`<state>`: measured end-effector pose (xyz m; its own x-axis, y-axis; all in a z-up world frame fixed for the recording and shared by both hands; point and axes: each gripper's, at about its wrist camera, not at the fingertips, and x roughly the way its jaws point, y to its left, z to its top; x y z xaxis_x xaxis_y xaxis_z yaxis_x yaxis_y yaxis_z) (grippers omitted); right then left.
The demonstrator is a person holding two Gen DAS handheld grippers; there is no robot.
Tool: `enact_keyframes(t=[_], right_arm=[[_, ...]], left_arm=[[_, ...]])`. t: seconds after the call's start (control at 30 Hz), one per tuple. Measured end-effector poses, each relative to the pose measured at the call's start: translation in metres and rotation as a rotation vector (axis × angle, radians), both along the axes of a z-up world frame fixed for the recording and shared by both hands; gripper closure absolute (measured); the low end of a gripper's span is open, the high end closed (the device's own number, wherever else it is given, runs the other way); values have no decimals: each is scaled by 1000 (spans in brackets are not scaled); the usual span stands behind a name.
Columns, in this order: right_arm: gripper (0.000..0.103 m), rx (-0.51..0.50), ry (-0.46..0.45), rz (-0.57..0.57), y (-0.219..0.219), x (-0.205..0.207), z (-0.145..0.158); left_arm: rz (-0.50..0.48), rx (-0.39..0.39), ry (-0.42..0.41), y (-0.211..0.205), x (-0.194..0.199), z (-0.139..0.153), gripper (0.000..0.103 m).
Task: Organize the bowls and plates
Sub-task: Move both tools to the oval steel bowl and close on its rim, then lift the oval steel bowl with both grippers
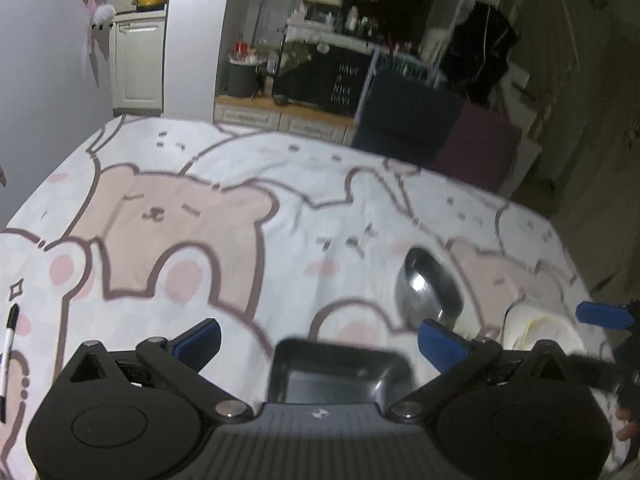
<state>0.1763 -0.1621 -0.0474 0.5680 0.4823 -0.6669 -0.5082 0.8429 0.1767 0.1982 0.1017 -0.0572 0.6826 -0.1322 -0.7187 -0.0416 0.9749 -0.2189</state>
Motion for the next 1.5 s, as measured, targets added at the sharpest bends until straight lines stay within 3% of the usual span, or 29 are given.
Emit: enact_keyframes(t=[0.17, 0.33, 0.47, 0.6, 0.63, 0.73, 0.8, 0.97, 1.17, 1.5], right_arm=[[0, 35, -70, -112, -31, 29, 22], [0, 8, -97, -221, -53, 72, 23], [0, 8, -24, -249, -62, 110, 8], [2, 23, 56, -273, -63, 134, -7], [3, 27, 80, -275, -62, 141, -11], [21, 33, 151, -269, -60, 156, -25], [36, 22, 201, -265, -53, 166, -37], [57, 18, 333, -247, -42, 176, -65], [60, -58, 384, -232, -25, 181, -89], [60, -187, 365, -174, -1, 176, -104]], left_arm=[[39, -22, -18, -21, 25, 6, 0], [30, -35, -31, -46, 56, 9, 0], [-6, -6, -40, -68, 80, 5, 0], [-45, 24, 9, -86, 111, -7, 0], [-68, 4, 22, -88, 119, -10, 0], [-88, -70, 53, -87, 138, -22, 0], [-104, -74, 71, -90, 151, -29, 3], [-132, -67, 121, -95, 173, -48, 19], [-163, 15, 178, -107, 192, -73, 20], [-183, 119, 252, -121, 214, -107, 20]])
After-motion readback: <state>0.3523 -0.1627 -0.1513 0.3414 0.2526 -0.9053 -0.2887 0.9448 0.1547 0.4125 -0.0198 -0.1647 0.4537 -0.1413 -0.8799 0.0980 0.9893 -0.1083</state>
